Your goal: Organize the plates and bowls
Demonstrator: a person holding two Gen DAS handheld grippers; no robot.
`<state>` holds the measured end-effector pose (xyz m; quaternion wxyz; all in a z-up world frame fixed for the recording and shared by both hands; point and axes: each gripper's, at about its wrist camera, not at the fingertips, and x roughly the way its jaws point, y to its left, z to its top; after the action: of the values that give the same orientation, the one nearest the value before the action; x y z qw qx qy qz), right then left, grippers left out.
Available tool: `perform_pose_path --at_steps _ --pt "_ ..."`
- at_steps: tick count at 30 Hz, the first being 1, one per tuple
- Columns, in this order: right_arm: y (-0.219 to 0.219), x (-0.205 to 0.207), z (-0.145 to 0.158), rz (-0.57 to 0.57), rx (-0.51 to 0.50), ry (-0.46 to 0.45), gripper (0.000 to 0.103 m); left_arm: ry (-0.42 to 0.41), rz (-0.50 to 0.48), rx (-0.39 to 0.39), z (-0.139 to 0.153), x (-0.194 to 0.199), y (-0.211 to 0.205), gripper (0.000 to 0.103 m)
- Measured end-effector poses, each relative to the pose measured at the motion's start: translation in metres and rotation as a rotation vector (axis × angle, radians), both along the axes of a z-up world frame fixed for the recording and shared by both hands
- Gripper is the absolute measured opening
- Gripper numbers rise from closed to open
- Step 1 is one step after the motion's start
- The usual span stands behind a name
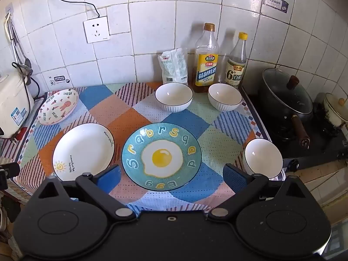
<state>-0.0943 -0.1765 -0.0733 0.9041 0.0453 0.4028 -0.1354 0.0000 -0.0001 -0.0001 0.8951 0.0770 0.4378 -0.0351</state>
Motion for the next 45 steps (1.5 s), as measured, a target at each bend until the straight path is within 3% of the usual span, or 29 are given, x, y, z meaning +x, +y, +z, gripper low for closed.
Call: perform_pose_path --at_steps 26,45 --pt "0.003 -0.010 0.004 0.008 0.011 -0.015 0.102 0.035 -0.043 -0.037 -0.011 -0.009 -0.005 0.103" --pt "0.004 -0.015 -0.006 -0.002 0.018 -0.023 0.102 -0.003 -0.043 -0.011 -0.017 -0.013 -0.004 0.103"
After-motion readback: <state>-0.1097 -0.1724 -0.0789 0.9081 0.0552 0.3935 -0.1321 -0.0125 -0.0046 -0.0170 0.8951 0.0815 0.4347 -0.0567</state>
